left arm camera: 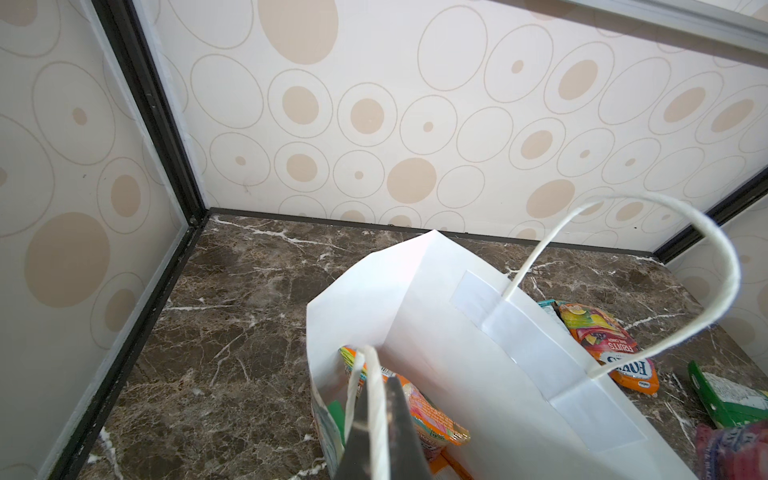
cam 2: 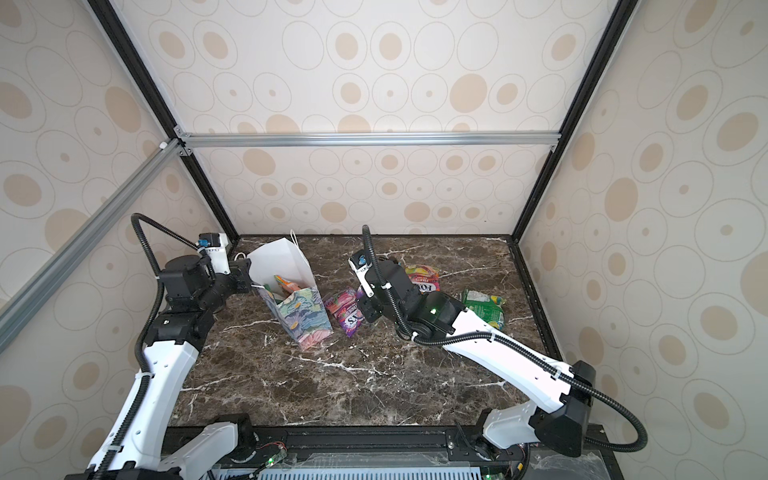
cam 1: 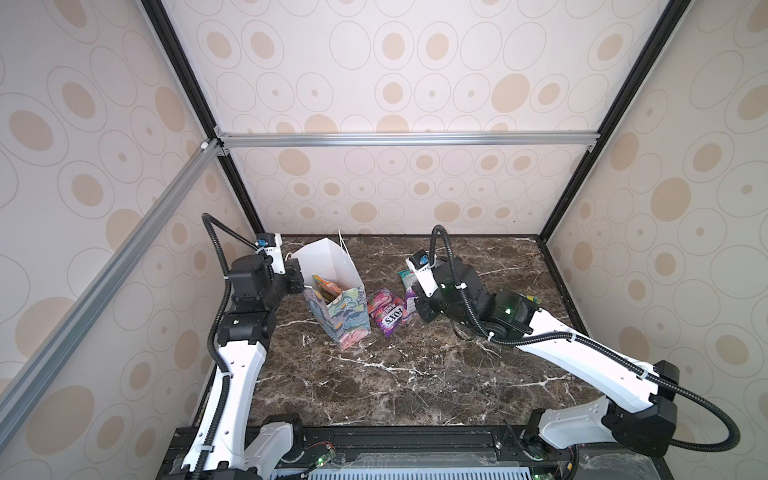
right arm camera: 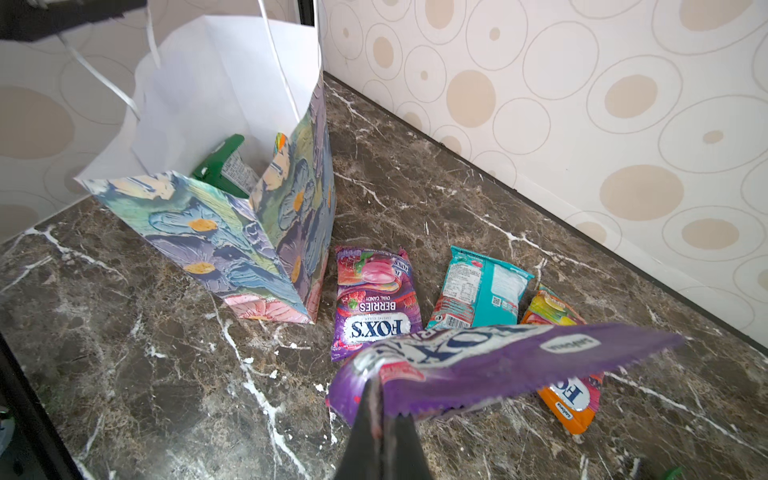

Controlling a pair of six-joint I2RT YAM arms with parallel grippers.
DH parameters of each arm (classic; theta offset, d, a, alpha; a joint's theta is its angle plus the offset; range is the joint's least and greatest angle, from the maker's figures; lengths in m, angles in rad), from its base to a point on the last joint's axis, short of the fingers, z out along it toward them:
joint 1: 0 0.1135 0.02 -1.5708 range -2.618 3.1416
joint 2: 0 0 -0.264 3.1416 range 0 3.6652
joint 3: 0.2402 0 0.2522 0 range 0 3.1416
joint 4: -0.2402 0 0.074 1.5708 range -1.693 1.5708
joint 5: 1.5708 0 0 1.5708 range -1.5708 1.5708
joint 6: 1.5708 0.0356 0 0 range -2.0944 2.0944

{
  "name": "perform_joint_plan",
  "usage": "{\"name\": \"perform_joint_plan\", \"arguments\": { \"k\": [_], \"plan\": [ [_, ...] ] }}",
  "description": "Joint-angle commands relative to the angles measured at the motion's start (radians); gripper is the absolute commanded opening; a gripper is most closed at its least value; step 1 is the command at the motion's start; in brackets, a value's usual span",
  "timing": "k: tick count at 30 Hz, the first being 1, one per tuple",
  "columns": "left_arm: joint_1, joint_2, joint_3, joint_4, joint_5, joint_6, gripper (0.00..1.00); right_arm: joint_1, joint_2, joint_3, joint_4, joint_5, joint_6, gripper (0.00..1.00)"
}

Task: Place the snacks into the paper bag
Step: 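Lift the purple packet with the right gripper off the table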

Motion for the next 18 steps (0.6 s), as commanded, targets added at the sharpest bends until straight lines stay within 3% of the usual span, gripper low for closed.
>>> {"name": "perform_joint_plan", "arguments": {
  "k": [1, 12, 18],
  "plan": [
    [0.007, -0.01, 0.013, 0.002, 0.009, -0.006, 0.0, -0.006, -0.006, 0.073, -0.008, -0.036, -0.031, 0.0],
    [-0.003, -0.009, 0.076, -0.062, 0.018, 0.006, 0.0, -0.005, 0.024, 0.222, -0.049, -0.147, -0.029, 0.0],
    [-0.002, -0.029, 0.02, -0.039, 0.04, 0.028, 0.0, -0.003, 0.066, 0.296, -0.078, -0.157, -0.069, 0.0]
  ]
}}
